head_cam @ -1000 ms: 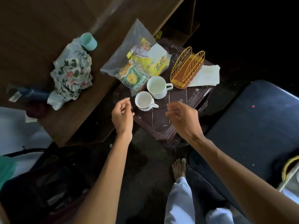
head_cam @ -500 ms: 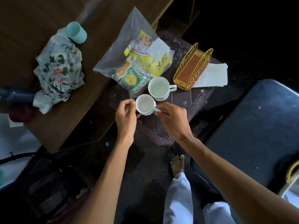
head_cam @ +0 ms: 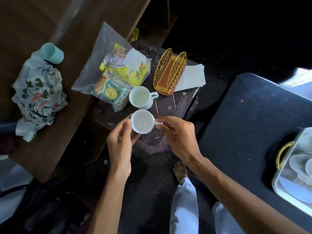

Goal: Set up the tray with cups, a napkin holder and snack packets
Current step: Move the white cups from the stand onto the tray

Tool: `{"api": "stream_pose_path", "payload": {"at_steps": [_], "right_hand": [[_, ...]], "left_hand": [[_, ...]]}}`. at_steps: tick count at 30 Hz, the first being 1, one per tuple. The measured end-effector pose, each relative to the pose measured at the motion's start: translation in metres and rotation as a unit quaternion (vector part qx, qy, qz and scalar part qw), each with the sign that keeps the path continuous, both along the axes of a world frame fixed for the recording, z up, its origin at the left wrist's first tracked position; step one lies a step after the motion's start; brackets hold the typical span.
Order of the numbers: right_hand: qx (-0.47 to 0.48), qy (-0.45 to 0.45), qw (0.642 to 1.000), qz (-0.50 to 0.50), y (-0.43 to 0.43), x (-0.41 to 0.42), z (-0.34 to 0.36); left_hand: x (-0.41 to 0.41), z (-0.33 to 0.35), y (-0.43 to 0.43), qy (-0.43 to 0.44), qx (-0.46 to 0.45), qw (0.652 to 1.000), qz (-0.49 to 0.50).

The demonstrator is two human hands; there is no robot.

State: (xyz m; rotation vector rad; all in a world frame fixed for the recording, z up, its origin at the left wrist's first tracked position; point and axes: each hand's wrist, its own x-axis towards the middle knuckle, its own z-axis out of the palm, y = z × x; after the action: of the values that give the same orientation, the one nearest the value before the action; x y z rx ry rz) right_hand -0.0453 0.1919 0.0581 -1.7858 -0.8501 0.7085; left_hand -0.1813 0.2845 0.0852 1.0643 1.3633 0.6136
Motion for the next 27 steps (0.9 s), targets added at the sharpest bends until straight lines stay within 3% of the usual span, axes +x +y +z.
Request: {"api": "stream_pose_path", "payload": {"at_steps": [8, 15, 19, 27], "right_hand": [[-0.013, -0.024, 0.992, -0.122, -0.109, 0.045, 0.018], [-0.037, -0.059, 0.972, -0.225, -0.247, 0.105, 0.039], [-0.03, -0.014, 0.956, -0.291, -0.332, 0.135, 0.043], [-0.076, -0.039, 0.931, -0.355, -0.458, 0.199, 0.023]], "left_hand": [[0.065, 0.013, -0.092, -0.004, -0.009, 0.997, -0.082], [0.144, 0.02, -0.205, -0.033, -0.042, 0.974, -0.219], [0.195, 0.021, -0.275, -0.027, -0.032, 0.958, -0.282], [0.281, 0.003, -0.394, 0.0, 0.015, 0.935, -0.356]]}}
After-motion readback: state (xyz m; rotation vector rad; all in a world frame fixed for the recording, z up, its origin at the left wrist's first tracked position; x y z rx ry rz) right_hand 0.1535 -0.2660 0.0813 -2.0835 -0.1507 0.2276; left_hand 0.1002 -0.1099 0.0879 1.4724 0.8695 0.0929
